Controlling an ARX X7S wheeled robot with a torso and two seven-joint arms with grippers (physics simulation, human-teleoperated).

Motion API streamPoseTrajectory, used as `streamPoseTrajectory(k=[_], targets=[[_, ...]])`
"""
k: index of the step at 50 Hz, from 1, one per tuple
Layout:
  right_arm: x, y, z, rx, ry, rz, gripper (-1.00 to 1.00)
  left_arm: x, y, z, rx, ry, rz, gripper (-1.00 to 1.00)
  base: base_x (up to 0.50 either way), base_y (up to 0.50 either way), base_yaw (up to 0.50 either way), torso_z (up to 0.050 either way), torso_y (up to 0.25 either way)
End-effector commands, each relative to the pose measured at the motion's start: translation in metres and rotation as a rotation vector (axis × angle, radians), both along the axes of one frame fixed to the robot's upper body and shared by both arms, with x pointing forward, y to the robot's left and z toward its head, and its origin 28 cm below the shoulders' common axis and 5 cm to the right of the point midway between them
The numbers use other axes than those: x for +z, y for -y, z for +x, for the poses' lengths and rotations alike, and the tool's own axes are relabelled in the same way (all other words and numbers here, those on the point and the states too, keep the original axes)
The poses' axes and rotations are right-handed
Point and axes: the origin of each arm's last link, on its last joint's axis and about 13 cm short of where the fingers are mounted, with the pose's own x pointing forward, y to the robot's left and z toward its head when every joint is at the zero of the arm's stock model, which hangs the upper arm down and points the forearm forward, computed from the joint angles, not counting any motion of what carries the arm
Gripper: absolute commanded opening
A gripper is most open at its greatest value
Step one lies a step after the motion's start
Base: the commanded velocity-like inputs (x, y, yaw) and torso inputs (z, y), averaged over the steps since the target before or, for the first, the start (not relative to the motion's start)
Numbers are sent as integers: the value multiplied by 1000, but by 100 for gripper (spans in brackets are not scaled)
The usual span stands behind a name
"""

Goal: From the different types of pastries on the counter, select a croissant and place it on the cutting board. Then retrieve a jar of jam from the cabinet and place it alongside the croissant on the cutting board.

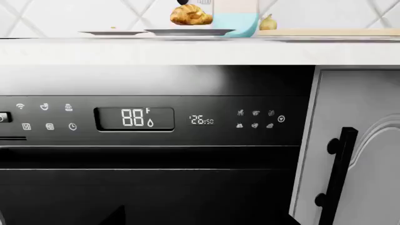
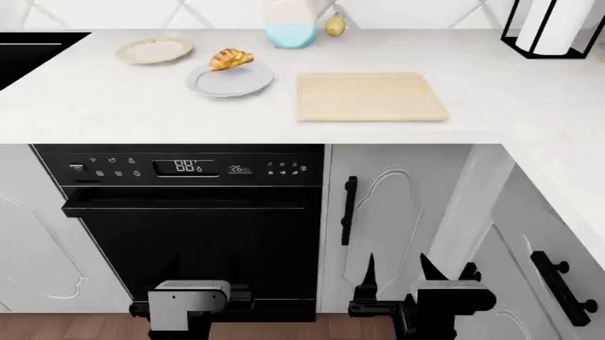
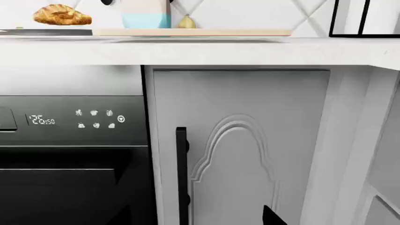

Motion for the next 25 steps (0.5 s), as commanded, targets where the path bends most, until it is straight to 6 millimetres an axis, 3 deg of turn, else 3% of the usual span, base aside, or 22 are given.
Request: streamPoseTrajectory(k=[1, 9, 25], targets=[[0, 0, 0, -1, -2, 1, 100, 0, 0, 0, 1, 0, 0, 100, 0, 0, 0, 0, 0], [0, -1, 0, 1, -4, -12, 100, -1, 1, -1, 1, -7, 6, 100, 0, 97, 0, 0, 0], [1, 0, -7, 5, -2, -7, 100, 0, -1, -2, -2, -14, 11, 100, 0, 495, 0, 0, 0]])
